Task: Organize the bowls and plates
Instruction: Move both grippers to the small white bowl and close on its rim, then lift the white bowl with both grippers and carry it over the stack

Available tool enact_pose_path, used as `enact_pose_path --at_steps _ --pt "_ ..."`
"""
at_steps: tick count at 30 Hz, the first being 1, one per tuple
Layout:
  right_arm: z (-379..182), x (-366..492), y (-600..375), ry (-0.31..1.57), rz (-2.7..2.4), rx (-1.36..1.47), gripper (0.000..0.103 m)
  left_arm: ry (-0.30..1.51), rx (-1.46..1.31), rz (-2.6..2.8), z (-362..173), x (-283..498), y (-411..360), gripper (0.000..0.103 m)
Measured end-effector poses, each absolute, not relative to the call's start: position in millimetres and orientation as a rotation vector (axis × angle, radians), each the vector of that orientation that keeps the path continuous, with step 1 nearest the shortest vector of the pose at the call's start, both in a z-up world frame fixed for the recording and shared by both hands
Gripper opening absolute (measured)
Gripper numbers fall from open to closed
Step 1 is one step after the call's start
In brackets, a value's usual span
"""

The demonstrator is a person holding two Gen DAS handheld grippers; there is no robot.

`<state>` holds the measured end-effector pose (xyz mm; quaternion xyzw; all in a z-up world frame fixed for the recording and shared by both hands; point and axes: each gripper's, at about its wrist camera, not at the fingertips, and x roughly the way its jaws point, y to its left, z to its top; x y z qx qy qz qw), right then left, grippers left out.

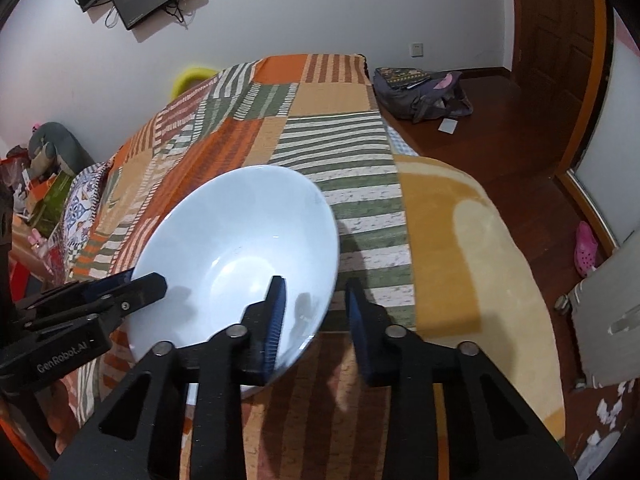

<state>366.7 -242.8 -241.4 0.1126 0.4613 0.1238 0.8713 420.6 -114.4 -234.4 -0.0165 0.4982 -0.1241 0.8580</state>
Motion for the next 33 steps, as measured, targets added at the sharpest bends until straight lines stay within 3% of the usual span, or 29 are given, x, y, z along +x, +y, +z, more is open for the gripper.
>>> enact_pose_path --at_steps 1,12,33 --pt "-240 366 -241 0.964 0.25 0.221 0.019 1.047 -0.022 -0.263 -234 419 -118 0.013" --pt "-222 347 -233 0.971 0.227 0.172 0.02 1.061 -0.019 -0.233 -223 401 -118 0.013" --pt "-147 270 -191 0.857 0.339 0.175 0.02 0.886 -0.04 -0.201 -113 274 -68 0.013"
